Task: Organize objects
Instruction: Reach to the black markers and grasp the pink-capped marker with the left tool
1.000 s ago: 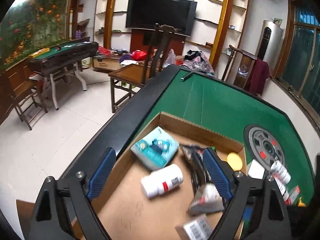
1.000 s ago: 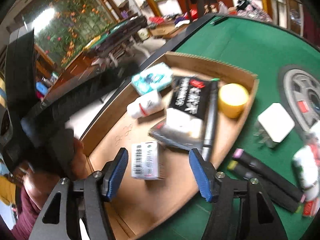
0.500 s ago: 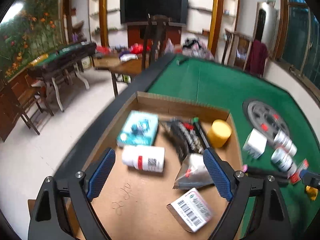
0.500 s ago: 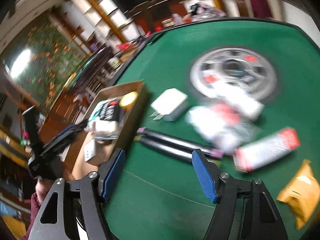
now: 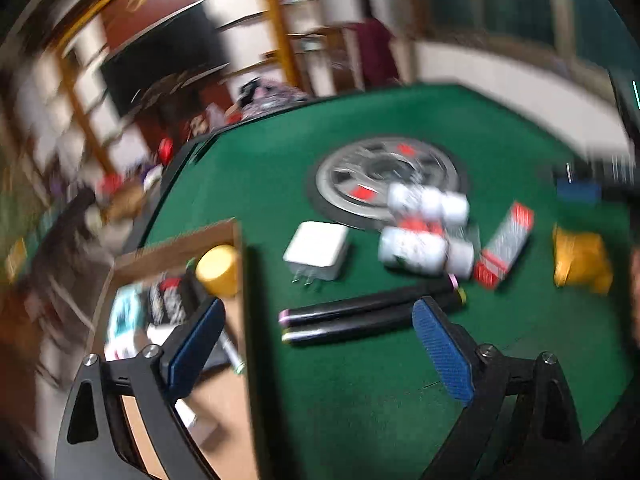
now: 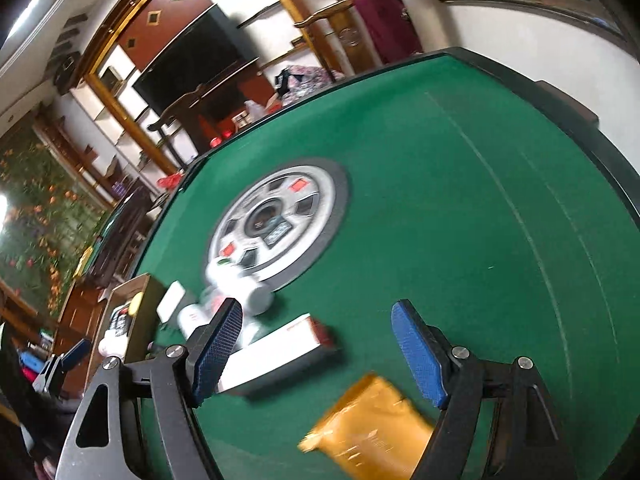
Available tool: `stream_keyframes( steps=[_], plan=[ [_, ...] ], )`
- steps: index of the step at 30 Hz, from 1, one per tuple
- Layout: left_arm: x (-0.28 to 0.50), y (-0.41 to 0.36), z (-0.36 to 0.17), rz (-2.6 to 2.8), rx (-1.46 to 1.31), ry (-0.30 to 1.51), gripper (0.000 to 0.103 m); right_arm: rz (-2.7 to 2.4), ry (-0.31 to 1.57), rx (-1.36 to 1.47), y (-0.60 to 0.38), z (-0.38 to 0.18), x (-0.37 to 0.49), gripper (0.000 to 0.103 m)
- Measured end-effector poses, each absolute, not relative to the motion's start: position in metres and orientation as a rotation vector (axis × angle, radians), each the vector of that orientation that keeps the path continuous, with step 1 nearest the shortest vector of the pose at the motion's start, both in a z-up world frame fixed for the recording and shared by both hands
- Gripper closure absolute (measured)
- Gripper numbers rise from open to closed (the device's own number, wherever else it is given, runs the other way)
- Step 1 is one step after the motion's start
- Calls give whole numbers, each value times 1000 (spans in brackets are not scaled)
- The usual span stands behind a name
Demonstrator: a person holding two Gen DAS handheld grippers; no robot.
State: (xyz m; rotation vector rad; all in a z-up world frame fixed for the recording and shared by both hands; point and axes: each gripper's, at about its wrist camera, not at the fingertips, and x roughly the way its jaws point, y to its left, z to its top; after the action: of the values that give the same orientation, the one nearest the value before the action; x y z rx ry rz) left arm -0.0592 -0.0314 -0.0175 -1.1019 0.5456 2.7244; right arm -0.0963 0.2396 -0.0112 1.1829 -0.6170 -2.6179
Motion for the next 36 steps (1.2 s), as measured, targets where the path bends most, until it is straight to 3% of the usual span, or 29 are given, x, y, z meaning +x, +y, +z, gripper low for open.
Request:
stream_keyframes(
  steps=[4, 8, 12, 14, 16, 17, 20, 25, 29, 36],
  plan=[
    [-80, -11, -32, 2698, -1121, 710, 14, -2611, -669, 1171, 250, -23, -101, 21],
    [-108, -18, -52, 2569, -1293, 624, 15, -2584, -694, 1176, 253, -33, -104, 20],
    [-115, -28, -61, 2392, -1440, 412, 17, -2540, -742, 1189, 255, -38, -106, 20],
    [-101, -19, -71, 2355, -1438, 507, 18, -2533, -744, 1180, 256, -37, -106, 19],
    [-91, -11, -73, 2308, -1438, 509, 24, -2525, -739, 1178, 254, -37, -106, 17],
    [-87, -10, -74, 2201, -1482, 362, 35, -2523, -729, 1184, 253, -37, -106, 17],
    [-73, 1, -70, 2126, -1460, 337, 39, -2512, -721, 1196, 251, -39, -106, 17],
    [-75, 6, -49, 2231, -1346, 497, 42, -2525, -745, 1201, 256, -41, -106, 16],
    [-121, -35, -38, 2415, -1364, 207, 39, -2519, -766, 1220, 260, -43, -108, 16],
    [-164, -55, -71, 2335, -1560, 52, 37, -2512, -745, 1239, 257, -46, -110, 16]
  ],
)
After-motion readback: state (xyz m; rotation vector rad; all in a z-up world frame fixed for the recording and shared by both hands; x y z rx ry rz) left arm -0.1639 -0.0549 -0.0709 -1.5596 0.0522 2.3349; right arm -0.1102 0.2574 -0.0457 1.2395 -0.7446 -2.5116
